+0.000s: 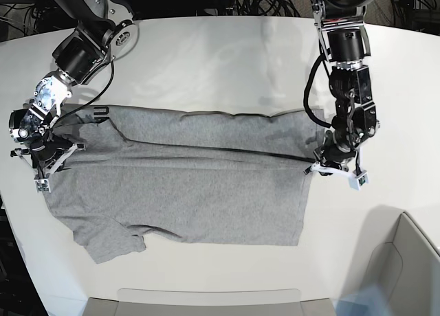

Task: Fold the T-shirt properly
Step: 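Lay the folded shoulder edge down and release both grippers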

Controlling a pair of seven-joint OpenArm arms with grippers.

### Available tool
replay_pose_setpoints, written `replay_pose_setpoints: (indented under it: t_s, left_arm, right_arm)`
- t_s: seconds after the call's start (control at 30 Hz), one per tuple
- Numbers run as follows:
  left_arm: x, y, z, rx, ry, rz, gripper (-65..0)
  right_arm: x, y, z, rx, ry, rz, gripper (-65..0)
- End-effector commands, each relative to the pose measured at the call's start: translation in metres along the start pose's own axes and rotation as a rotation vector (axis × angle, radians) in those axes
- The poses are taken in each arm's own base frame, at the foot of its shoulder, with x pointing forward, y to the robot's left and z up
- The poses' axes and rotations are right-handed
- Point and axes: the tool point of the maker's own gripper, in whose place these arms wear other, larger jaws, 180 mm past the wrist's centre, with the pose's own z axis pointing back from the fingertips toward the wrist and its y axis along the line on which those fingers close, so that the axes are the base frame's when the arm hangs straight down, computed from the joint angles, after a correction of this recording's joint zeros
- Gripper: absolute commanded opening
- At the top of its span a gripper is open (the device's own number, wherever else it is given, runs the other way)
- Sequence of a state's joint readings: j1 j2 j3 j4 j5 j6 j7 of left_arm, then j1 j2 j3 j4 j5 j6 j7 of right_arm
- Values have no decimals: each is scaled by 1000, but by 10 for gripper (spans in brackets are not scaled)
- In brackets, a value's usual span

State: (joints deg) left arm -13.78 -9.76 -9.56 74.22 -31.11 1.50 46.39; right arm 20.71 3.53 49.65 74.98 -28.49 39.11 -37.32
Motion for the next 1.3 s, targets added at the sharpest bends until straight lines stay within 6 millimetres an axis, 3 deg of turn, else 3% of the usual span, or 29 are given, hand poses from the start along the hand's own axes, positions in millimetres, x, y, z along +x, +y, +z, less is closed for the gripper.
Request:
replay_pose_setpoints:
  t_s: [0.0, 0.27, 0.4, 0.5, 0.57, 0.67, 0.73, 0.93, 1.0, 1.17, 1.27]
  left_arm:
    - [23, -6, 3, -14, -60, -12, -650]
    - [21, -7, 3, -15, -51, -11, -632]
    - [23, -9, 6, -20, -61, -15, -440]
    - [34, -17, 15, -39, -103, -30, -421]
    - [37, -19, 24, -48, -129, -45, -435]
    - [46, -27, 42, -76, -180, -67, -462]
    - [39, -28, 49, -83, -184, -81, -484]
    - [-22, -58, 40, -143, -51, -207, -643]
    - [-37, -63, 36, -154, -12, -231, -650]
    - [-73, -48, 17, -116, 106, -261, -650]
    - [-85, -34, 2, -75, 171, -300, -650]
  right_arm:
    - [27, -14, 5, -17, -71, 12, -650]
    - [29, -12, 0, -3, -63, 5, -646]
    - [28, -14, 2, -9, -64, 5, -469]
    - [35, -21, 9, -34, -89, 5, -367]
    - [46, -27, 19, -66, -123, 14, -346]
    - [53, -31, 34, -109, -158, 28, -354]
    - [55, -29, 42, -124, -179, 34, -362]
    - [21, 5, 39, -73, -125, 26, -467]
    - [9, 12, 37, -58, -101, 25, -517]
    - [-13, 28, 35, -22, -63, 13, -626]
    - [-31, 36, 28, 4, -18, 11, -641]
